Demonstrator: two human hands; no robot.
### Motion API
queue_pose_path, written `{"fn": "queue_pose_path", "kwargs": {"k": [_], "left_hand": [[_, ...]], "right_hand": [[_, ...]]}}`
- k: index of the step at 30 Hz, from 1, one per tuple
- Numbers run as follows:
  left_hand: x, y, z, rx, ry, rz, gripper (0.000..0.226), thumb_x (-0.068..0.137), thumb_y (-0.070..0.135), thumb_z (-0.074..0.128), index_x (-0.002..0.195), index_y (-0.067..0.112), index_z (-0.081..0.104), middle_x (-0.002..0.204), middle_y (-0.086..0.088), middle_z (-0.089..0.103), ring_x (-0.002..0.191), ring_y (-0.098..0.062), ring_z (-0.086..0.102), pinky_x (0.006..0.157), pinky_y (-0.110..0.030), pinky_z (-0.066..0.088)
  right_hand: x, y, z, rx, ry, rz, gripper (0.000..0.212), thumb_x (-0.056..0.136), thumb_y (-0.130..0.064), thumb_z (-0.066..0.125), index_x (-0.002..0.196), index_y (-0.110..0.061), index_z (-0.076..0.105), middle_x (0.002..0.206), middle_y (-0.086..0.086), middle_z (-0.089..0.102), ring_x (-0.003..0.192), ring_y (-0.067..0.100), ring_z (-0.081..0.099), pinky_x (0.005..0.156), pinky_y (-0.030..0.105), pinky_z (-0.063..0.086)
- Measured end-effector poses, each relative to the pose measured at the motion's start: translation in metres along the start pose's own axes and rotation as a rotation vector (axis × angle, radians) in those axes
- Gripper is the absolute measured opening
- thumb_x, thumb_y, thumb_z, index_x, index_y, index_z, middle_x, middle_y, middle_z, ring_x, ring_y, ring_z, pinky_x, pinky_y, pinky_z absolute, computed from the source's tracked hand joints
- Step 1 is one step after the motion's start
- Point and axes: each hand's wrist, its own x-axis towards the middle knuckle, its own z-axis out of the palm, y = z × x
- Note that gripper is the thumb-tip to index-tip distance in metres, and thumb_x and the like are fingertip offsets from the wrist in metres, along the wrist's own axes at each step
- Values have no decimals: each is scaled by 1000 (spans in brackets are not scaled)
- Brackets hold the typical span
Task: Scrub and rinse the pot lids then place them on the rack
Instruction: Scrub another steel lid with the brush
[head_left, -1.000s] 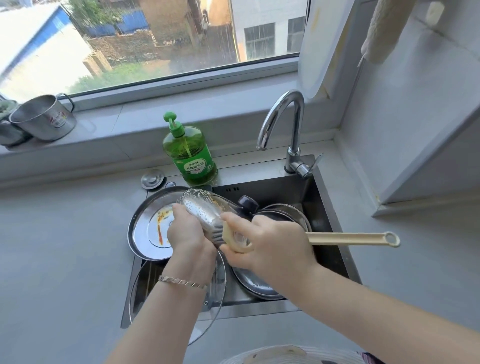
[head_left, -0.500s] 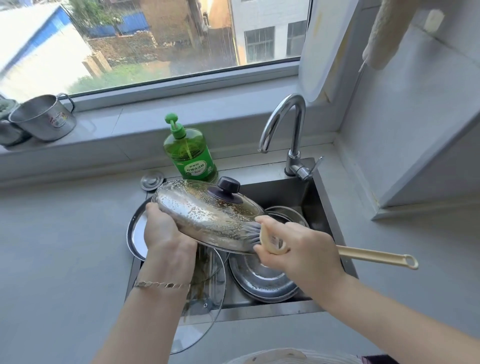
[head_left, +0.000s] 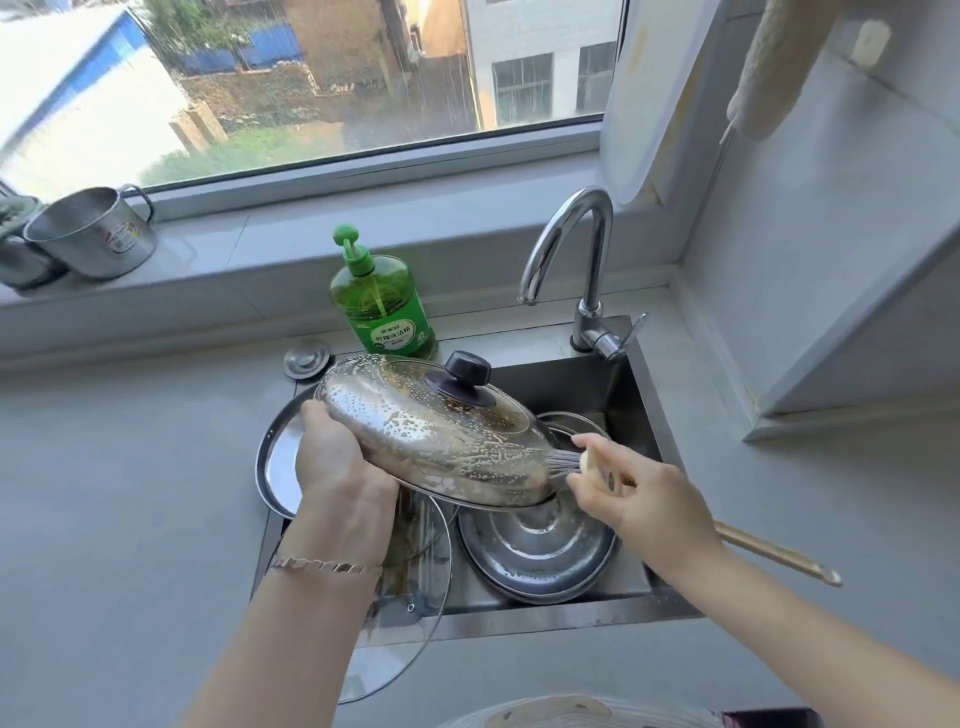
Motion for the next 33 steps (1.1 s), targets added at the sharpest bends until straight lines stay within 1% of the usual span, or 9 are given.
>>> {"fn": "queue_pose_path", "kwargs": {"k": [6,11,14,18,21,24,26,31,33], "left_hand": [[-7,0,-1,124,-164,-36,34,98,37,42,101,11,64,98,-9,69,86,-24,66,79,-41,54],[-10,1,2,235,-329,-140,34,98,37,42,100,11,64,91,-8,71,72,-20,69,55,-31,56],[-10,8,4,243,-397,-195,32,98,33,43,94,9,63,79,-7,71,58,-17,69,46,-27,55],[-11,16,8,248,-445,-291,36,101,33,36,96,6,58,66,-10,71,52,-20,68,42,-26,53],[-19,15,10,180,-538,-305,40,101,34,34,96,4,59,66,-11,71,55,-21,68,48,-26,55],[-32,-6,5,316,-608,-216,35,97,32,43,108,5,62,91,-13,73,77,-23,71,67,-33,56],[-42,-26,3,383,-575,-144,25,92,19,55,109,2,63,93,-15,73,75,-23,71,62,-31,57],[-45,-42,7,253,-453,-54,18,81,1,64,99,-2,68,89,-20,72,76,-30,71,62,-36,58],[-44,-42,7,246,-428,-38,16,81,0,64,97,-1,68,85,-19,73,74,-30,71,61,-36,57]], "right_hand": [[41,-8,-23,373,19,121,26,81,-42,65,102,-28,61,74,-12,60,69,2,55,61,14,42],[57,-33,-17,487,-155,72,41,64,-30,84,97,-27,60,86,-13,68,79,1,63,69,16,48],[55,-40,-9,616,-284,91,17,72,-19,79,77,-17,64,56,-15,62,51,-4,55,47,7,39],[54,-34,5,548,-250,100,13,66,-22,82,74,-20,71,68,-9,69,66,3,62,61,20,47],[55,-34,10,664,-172,303,17,64,-25,82,69,-16,68,64,-5,64,55,8,58,54,22,42],[61,-37,6,811,-83,539,22,71,-19,78,64,-13,58,59,-1,54,35,5,39,36,16,31],[64,-37,3,866,-26,612,22,73,-19,77,67,-11,57,60,0,52,38,7,34,31,15,26],[58,-38,-7,438,-164,385,33,73,-44,74,80,-14,61,62,-4,56,54,8,50,53,17,36],[51,-41,-17,141,-149,205,54,68,-61,68,104,-22,57,91,-7,60,80,9,58,63,20,40]]}}
